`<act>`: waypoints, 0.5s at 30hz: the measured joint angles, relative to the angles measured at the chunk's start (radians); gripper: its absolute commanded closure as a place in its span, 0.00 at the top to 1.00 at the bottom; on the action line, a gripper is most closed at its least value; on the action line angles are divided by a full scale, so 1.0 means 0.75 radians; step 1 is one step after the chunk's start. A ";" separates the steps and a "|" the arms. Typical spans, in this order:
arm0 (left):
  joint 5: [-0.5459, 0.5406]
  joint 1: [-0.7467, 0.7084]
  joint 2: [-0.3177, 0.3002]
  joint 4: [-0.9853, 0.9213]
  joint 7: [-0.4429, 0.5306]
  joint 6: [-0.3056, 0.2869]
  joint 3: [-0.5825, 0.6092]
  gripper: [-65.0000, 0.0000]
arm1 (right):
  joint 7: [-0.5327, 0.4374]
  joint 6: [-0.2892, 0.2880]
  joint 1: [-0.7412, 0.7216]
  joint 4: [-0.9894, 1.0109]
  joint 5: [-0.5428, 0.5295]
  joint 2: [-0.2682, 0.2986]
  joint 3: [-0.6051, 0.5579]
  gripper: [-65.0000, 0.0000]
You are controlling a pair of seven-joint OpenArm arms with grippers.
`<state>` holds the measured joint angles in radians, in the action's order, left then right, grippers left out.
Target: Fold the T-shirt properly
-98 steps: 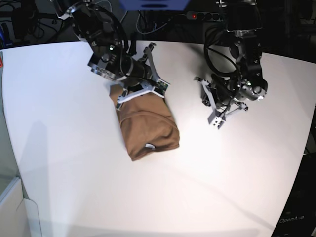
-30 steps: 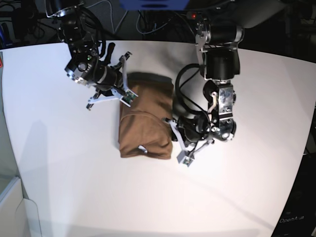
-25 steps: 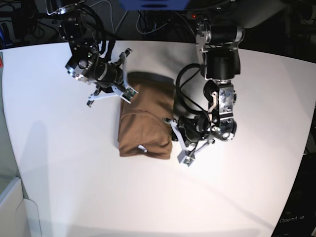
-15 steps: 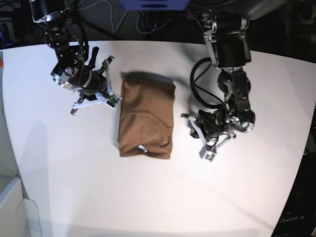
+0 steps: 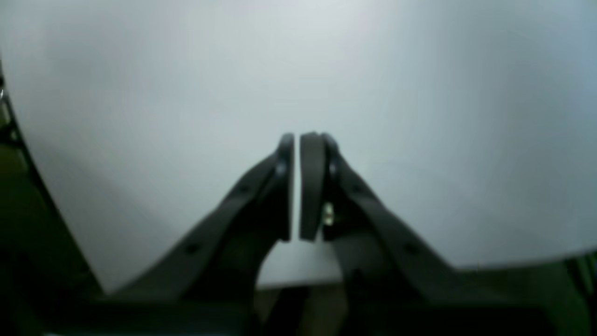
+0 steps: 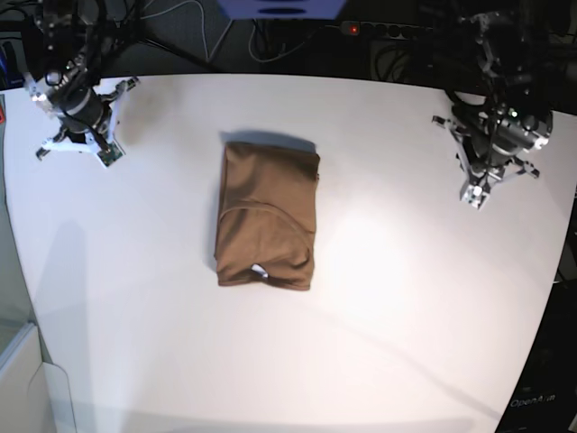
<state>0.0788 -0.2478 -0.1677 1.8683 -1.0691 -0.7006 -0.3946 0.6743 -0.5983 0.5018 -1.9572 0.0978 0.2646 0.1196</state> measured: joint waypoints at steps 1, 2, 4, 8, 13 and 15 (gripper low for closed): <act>-0.002 -0.039 0.001 0.028 -0.006 -0.002 -0.013 0.04 | -0.028 -0.002 0.042 0.000 0.004 -0.027 0.036 0.00; -0.002 -0.070 0.004 0.053 -0.007 -0.004 -0.028 0.04 | -0.061 -0.013 0.084 0.002 -0.002 -0.048 0.063 0.00; 0.004 -0.091 0.017 0.076 -0.009 -0.004 -0.052 0.04 | -0.105 -0.019 0.145 0.005 -0.002 -0.083 0.086 0.00; 0.007 -0.160 0.018 0.086 0.003 -0.003 -0.136 0.04 | -0.261 -0.009 0.259 0.006 0.000 -0.121 0.130 0.00; 0.011 -0.252 0.024 0.083 0.069 -0.003 -0.190 0.04 | -0.455 -0.015 0.431 0.012 0.002 -0.211 0.201 0.00; 0.003 -0.304 0.017 0.087 0.136 -0.003 -0.197 0.04 | -0.548 -0.014 0.471 0.013 -0.003 -0.255 0.249 0.00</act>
<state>0.0811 -0.4759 -0.1547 1.9335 -0.9672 -0.7025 -0.5426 0.2634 -0.6086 0.8551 -1.9472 0.0959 0.0734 0.3065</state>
